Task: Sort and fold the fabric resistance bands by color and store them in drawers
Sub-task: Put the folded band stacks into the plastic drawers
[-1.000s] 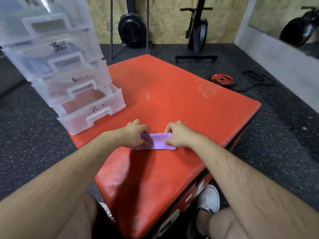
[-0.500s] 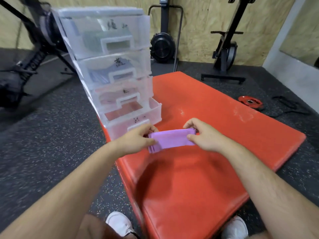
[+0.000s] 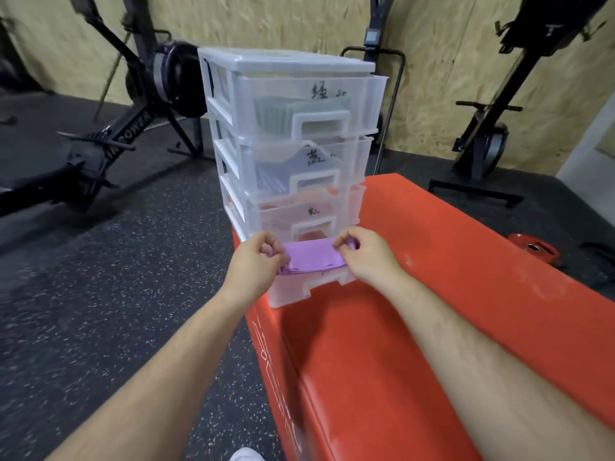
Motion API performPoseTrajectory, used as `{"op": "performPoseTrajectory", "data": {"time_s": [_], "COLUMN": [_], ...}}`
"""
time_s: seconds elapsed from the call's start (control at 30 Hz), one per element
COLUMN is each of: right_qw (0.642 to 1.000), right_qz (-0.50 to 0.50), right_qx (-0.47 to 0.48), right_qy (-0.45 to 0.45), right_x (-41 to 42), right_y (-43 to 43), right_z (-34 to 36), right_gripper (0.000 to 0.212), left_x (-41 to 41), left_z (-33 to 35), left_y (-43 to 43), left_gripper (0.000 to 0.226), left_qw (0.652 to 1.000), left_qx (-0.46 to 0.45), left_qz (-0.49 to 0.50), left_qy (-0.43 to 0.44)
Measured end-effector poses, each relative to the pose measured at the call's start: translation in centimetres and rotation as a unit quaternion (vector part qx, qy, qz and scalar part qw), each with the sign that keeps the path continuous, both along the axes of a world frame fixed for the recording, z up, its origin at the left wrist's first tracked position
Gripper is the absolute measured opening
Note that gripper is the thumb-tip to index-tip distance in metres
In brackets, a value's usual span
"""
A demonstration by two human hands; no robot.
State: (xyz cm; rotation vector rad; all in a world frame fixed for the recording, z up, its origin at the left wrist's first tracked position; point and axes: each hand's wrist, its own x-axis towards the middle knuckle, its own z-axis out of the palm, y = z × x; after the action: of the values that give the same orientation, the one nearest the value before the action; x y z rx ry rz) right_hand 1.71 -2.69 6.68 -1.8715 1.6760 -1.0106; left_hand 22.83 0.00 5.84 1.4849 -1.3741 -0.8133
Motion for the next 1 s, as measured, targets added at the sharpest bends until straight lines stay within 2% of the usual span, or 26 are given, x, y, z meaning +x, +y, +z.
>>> {"op": "performPoseTrajectory", "data": {"time_s": [0.07, 0.23, 0.37, 0.53, 0.6, 0.67, 0.7, 0.8, 0.87, 0.93, 1.0], "right_qw": [0.999, 0.985, 0.985, 0.99, 0.985, 0.978, 0.978, 0.969, 0.972, 0.979, 0.981], "right_qz": [-0.001, -0.004, -0.013, 0.011, 0.018, -0.017, -0.051, -0.127, -0.092, -0.048, -0.036], "right_qx": [0.011, 0.089, 0.126, 0.115, 0.12, 0.08, 0.027, -0.169, -0.177, -0.138, -0.11], "right_qy": [0.05, 0.148, 0.118, 0.078, 0.119, 0.192, 0.201, 0.127, 0.12, 0.144, 0.154], "right_x": [0.9, 2.2, 2.5, 2.5, 2.4, 2.3, 2.4, 3.3, 4.6, 6.0, 7.0], "right_y": [-1.8, -4.1, -4.7, -4.7, -4.4, -3.8, -3.0, 0.6, 3.0, 4.3, 4.4], "right_z": [0.0, -0.1, 0.1, -1.3, -1.8, -2.4, -2.7, -5.0, -7.1, -8.8, -9.5], "right_gripper": [0.025, 0.024, 0.03, 0.04, 0.038, 0.037, 0.035, 0.012, 0.009, 0.022, 0.035], "left_x": [0.2, 0.2, -0.2, -0.8, -0.4, 0.4, 0.9, 2.7, 3.8, 4.2, 4.1], "left_z": [-0.3, -0.6, -0.8, -1.2, -1.7, -1.6, -1.6, -1.8, -2.8, -3.9, -4.4], "left_y": [-0.8, -2.1, -2.1, -1.2, -1.1, -1.1, -1.1, -1.6, -2.5, -3.1, -3.2], "left_gripper": [0.011, 0.02, 0.024, 0.029, 0.033, 0.031, 0.028, 0.023, 0.035, 0.055, 0.066], "left_qw": [0.999, 0.984, 0.977, 0.936, 0.923, 0.931, 0.94, 0.968, 0.985, 0.995, 0.999], "left_qx": [0.0, 0.004, 0.015, -0.012, -0.043, -0.065, -0.075, -0.074, -0.026, 0.017, 0.032], "left_qz": [-0.008, -0.002, -0.029, -0.03, -0.019, -0.003, 0.013, 0.063, 0.07, 0.033, -0.024], "left_qy": [-0.044, -0.176, -0.209, -0.35, -0.383, -0.359, -0.331, -0.231, -0.155, -0.091, -0.035]}}
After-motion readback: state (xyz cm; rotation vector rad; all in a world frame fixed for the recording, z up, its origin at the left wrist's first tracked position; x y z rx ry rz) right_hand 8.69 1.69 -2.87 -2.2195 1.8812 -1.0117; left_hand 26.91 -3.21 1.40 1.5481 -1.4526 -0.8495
